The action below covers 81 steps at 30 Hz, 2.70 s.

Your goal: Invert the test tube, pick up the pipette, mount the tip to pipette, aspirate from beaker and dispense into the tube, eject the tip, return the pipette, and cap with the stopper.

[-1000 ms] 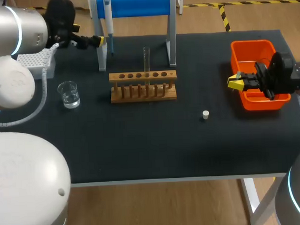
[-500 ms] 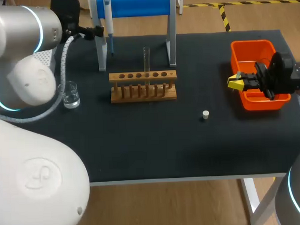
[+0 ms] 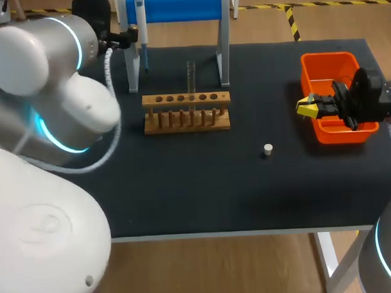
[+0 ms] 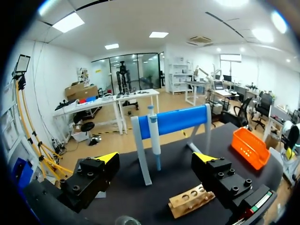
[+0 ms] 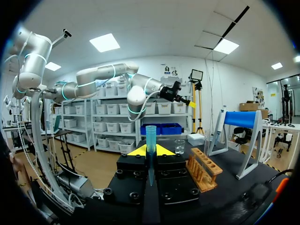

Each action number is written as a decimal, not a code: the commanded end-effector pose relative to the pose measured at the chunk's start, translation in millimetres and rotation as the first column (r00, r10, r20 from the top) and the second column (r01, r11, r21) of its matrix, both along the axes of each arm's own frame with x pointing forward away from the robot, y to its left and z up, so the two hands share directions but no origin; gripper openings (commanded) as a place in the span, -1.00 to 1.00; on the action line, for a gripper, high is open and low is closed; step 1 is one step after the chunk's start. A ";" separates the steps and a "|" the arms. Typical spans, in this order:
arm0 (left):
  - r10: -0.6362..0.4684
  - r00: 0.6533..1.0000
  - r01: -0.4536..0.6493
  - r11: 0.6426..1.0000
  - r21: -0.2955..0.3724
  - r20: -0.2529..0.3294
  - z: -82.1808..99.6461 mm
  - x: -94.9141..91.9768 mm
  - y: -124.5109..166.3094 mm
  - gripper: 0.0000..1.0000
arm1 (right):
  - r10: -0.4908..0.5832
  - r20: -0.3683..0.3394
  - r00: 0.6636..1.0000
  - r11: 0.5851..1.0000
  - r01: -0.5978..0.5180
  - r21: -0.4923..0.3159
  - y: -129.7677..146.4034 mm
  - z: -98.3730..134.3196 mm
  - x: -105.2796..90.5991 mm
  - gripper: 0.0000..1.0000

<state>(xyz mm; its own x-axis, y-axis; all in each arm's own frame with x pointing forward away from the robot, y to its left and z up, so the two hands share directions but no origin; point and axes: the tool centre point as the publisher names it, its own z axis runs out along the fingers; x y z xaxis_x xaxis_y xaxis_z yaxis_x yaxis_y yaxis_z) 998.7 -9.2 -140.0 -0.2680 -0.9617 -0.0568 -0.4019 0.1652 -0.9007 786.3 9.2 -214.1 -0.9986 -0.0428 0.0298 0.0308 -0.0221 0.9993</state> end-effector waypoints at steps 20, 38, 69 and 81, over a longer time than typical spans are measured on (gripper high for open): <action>0.142 0.985 -0.140 0.990 -0.032 0.093 -27.2 47.7 -20.1 1.00 | -0.002 0.001 1.000 1.000 0.002 -0.002 -0.3 0.3 -1.2 -1.00; 0.091 0.990 -0.085 0.995 -0.061 0.108 -40.6 90.0 -28.2 1.00 | -0.002 0.001 1.000 1.000 0.002 -0.002 -0.3 0.3 -1.2 -1.00; 0.068 0.992 -0.060 0.995 -0.077 0.104 -61.4 147.4 -35.3 0.15 | -0.002 0.001 1.000 1.000 0.002 -0.002 -0.3 0.3 -1.2 -1.00; 0.069 0.992 -0.060 0.995 -0.082 0.108 -65.0 161.7 -35.0 -0.02 | -0.002 0.001 1.000 1.000 0.002 -0.002 -0.3 0.3 -1.2 -1.00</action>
